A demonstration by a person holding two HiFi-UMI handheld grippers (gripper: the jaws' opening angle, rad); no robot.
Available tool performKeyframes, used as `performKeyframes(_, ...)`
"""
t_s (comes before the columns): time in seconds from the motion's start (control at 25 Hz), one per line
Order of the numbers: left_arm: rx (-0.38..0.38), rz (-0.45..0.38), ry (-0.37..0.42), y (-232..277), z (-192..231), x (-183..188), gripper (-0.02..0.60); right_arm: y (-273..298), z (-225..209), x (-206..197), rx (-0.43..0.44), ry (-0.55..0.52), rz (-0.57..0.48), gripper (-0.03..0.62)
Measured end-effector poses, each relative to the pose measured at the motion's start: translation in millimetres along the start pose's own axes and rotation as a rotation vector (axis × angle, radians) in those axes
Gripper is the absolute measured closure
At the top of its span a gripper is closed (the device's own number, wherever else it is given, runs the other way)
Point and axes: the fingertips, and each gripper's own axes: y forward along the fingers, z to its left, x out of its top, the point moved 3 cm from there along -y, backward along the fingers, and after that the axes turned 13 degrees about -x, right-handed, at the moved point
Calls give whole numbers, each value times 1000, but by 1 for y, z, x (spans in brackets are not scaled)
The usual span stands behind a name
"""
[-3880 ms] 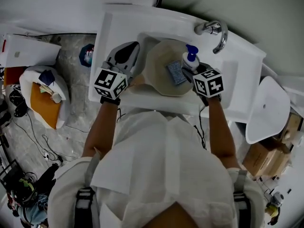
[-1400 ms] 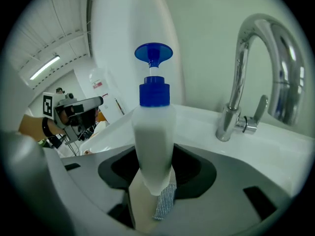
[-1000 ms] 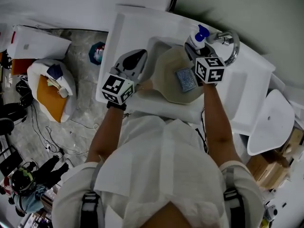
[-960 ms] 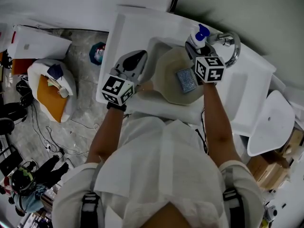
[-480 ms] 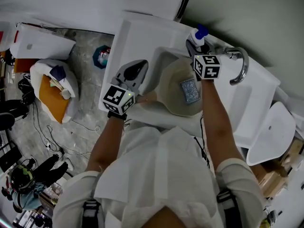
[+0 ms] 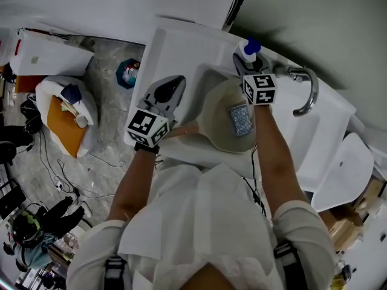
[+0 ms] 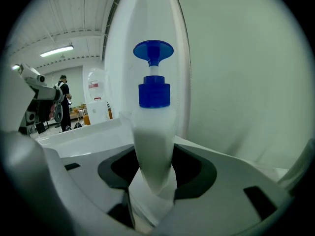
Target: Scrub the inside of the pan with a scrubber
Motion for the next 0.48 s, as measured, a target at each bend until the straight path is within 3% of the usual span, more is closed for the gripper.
performKeyframes(0.2, -5, 0, 8, 1, 0, 2, 563, 0, 4, 0, -13, -44, -7, 399)
performKeyframes(0.48, -39, -4, 29, 7, -14, 10, 563, -31, -4, 5, -23, 26, -15, 353)
